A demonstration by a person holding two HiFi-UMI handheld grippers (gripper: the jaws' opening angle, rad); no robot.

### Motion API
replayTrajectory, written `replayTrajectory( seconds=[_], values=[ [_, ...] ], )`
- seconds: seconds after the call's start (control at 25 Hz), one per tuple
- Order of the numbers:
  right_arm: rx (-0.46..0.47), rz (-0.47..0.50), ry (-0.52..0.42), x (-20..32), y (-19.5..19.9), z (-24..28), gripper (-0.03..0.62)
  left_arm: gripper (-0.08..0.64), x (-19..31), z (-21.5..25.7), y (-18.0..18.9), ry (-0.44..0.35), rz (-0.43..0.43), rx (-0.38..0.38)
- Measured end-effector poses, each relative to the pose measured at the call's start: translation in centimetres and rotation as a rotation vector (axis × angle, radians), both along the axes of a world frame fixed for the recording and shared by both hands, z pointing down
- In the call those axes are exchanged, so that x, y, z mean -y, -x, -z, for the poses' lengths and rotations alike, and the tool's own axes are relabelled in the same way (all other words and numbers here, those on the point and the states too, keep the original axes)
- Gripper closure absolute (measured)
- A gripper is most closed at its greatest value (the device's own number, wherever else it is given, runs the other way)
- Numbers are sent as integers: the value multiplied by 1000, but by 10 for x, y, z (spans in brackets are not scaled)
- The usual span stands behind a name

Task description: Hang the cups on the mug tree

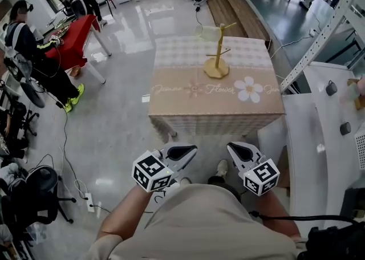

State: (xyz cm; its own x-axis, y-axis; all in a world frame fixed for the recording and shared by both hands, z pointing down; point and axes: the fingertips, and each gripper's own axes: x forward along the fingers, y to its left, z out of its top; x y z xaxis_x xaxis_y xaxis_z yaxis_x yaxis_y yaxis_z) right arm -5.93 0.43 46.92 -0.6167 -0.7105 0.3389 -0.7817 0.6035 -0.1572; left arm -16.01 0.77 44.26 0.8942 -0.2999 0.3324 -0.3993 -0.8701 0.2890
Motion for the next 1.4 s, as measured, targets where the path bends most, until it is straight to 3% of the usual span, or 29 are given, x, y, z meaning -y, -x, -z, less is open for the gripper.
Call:
replayTrajectory(
  seconds=[0.6, 1.0, 1.4],
  values=[
    [-22, 23, 22, -67, 72, -11, 578, 552, -74, -33, 59, 52, -48, 33],
    [-41, 42, -5, -74, 85, -5, 578, 552, -79, -34, 63, 40, -65, 35],
    [-52, 48, -16, -62, 73, -2, 578, 552, -67, -38, 53, 44, -55, 46]
  ],
)
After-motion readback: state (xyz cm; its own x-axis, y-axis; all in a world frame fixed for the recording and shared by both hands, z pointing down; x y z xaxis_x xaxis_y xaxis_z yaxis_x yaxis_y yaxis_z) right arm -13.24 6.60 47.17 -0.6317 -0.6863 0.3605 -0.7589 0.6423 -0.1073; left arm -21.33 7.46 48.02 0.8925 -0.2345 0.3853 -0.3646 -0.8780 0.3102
